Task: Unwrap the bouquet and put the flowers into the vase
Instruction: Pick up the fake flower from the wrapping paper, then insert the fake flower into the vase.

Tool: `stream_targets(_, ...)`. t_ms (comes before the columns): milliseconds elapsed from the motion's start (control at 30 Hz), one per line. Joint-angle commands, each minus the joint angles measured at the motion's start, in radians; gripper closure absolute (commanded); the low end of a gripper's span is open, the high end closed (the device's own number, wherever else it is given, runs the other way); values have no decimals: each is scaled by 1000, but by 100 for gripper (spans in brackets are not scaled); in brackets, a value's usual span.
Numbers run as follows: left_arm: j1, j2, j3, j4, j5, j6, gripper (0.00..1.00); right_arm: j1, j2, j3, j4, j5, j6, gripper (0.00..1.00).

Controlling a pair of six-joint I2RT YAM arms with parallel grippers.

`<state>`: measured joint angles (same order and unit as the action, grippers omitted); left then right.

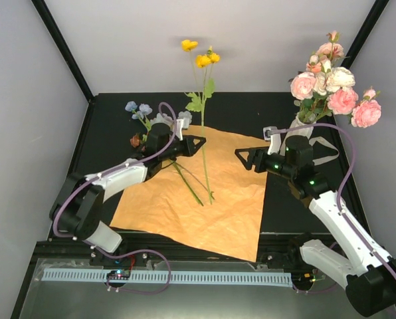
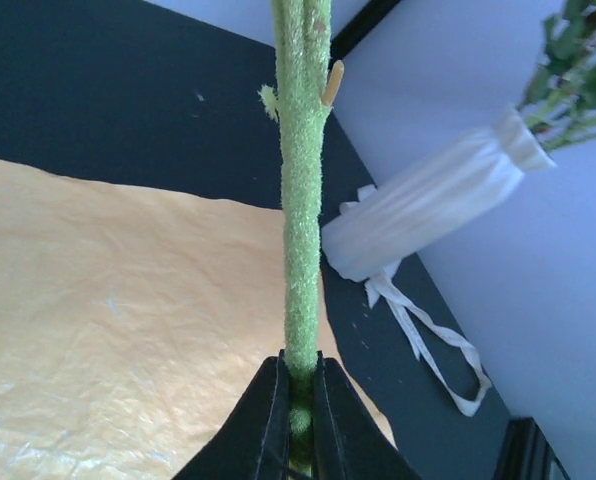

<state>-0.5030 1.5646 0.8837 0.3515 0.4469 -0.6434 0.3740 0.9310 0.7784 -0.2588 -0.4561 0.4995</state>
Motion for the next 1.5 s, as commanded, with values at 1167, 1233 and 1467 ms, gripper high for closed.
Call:
stream_targets(1167,-109,-506,-81,-372,380,259,99,248,219,150,374,-115,254,73)
stream_targets(1233,-110,-506,-80,-380,384,258,98,249,215,146,376,-110,250,85)
stream_targets(1467,-110,-546,-4,-552,315,299,43,248,168,172,299,33,137,99)
